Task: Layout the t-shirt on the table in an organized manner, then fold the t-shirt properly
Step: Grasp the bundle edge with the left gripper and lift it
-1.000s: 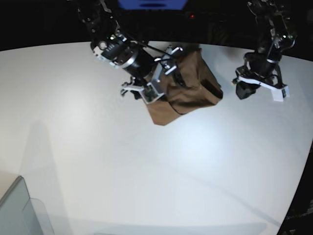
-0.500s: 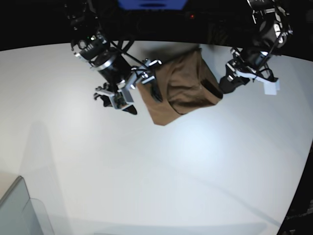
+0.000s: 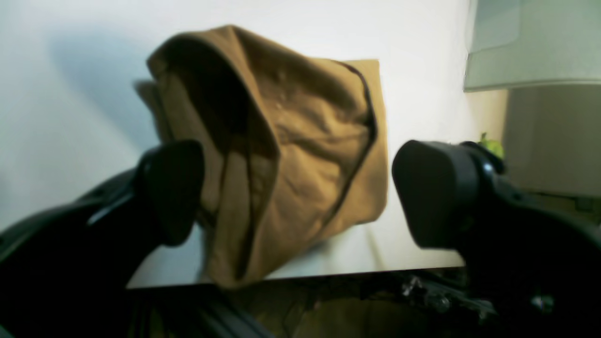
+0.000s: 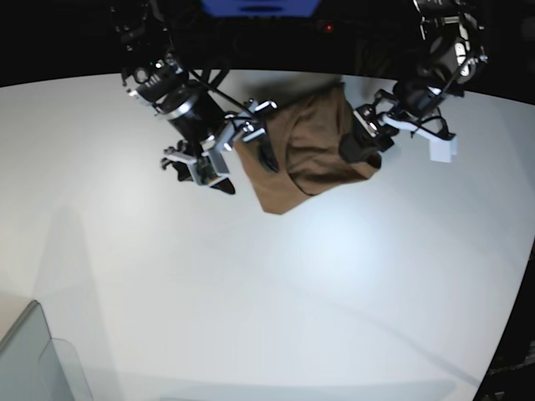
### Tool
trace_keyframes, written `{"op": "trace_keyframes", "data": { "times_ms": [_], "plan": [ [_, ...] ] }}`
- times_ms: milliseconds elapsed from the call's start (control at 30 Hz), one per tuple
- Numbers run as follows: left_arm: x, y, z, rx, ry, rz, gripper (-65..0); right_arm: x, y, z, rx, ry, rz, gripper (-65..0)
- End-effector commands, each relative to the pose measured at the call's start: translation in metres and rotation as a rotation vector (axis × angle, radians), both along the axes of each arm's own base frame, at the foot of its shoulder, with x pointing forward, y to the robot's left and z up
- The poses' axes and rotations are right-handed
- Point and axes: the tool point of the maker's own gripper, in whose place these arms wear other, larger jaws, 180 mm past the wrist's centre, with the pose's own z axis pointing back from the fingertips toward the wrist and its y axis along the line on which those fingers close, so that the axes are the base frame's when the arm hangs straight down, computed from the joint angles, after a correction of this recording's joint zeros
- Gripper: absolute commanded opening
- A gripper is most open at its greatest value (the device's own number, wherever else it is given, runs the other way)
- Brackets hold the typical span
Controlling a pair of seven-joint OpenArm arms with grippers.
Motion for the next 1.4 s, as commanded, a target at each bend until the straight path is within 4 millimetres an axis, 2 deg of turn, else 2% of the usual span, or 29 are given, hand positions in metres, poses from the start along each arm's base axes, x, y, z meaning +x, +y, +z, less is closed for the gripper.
{"op": "trace_keyframes", "data": {
  "times_ms": [0, 133, 500, 600, 767, 900, 1067, 1100, 1267, 1300, 1367],
  "plan": [
    [0.004, -0.005, 0.003, -0.006, -0.010, -0.016, 0.0, 0.004, 0.002, 0.012, 0.027, -0.041, 0.005, -19.4],
    [-0.003, -0.008, -0.015, 0.038, 0.041, -0.035, 0.0, 0.003, 0.001, 0.011, 0.021, -0.041, 0.007, -19.4],
    [-0.005, -0.014, -0.031, 0.138, 0.081, -0.023, 0.0, 0.003, -0.003, 0.009, 0.002, -0.041, 0.014, -19.5],
    [-0.014, -0.014, -0.051, 0.134, 0.139, -0.021, 0.0, 0.003, -0.003, 0.009, 0.002, -0.041, 0.014, -19.5],
    [-0.016, -0.015, -0.076, 0.109, 0.205, -0.027, 0.0, 0.003, -0.003, 0.009, 0.002, -0.041, 0.014, -19.5],
    [-0.011, -0.015, -0.083, 0.108, 0.192, -0.022, 0.0, 0.002, -0.003, 0.008, 0.002, -0.039, 0.014, -19.5],
    [-0.011, -0.025, -0.091, 0.112, 0.139, -0.109, 0.0, 0.002, -0.003, 0.008, 0.002, -0.039, 0.014, -19.5],
    [-0.014, -0.025, -0.097, 0.106, 0.155, -0.111, -2.9, 0.002, -0.003, 0.008, 0.002, -0.039, 0.014, -19.5],
    [-0.019, -0.021, -0.119, 0.101, 0.217, -0.123, -46.4, 0.002, -0.003, 0.008, 0.000, -0.040, 0.014, -19.5],
    [-0.019, -0.020, -0.122, 0.100, 0.226, -0.123, -49.4, 0.002, -0.003, 0.008, 0.000, -0.040, 0.014, -19.5],
    [-0.023, -0.019, -0.128, 0.096, 0.246, -0.125, -48.6, 0.002, -0.003, 0.008, 0.000, -0.040, 0.014, -19.5]
  ]
}}
